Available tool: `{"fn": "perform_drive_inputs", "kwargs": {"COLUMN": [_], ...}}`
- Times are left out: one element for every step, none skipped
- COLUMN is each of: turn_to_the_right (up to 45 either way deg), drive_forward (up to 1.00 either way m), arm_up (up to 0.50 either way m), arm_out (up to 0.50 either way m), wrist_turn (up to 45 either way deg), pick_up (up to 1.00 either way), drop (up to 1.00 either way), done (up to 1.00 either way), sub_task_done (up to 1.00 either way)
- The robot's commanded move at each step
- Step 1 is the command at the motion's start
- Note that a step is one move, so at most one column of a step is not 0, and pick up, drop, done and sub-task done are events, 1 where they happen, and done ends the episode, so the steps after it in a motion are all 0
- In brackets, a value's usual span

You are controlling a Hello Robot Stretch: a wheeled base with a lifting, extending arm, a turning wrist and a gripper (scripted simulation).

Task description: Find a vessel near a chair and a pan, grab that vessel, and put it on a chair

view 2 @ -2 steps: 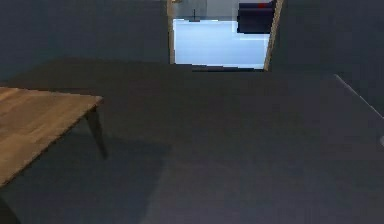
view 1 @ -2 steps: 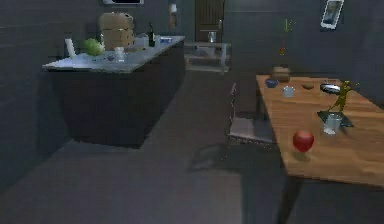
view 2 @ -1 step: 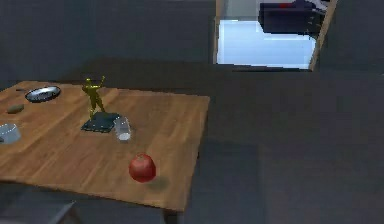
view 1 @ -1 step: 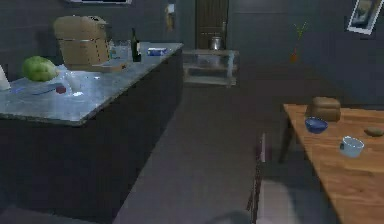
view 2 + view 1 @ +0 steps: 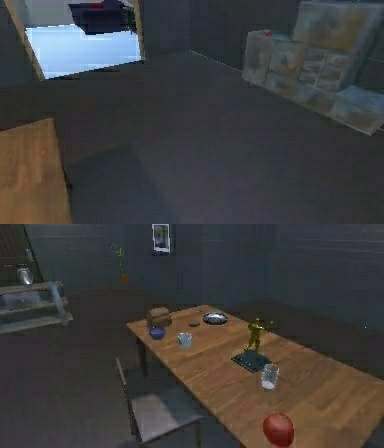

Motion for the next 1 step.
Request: {"fn": "perform_drive_inputs", "kwargs": {"turn_to_the_right": [45.0], "drive_forward": [0.0], "arm_up": [0.0], "arm_out": [0.0], "wrist_turn": [0.0], "pick_up": [0.0], "drop": [0.0], "done": [0.0], "sub_task_done": [0.0]}}
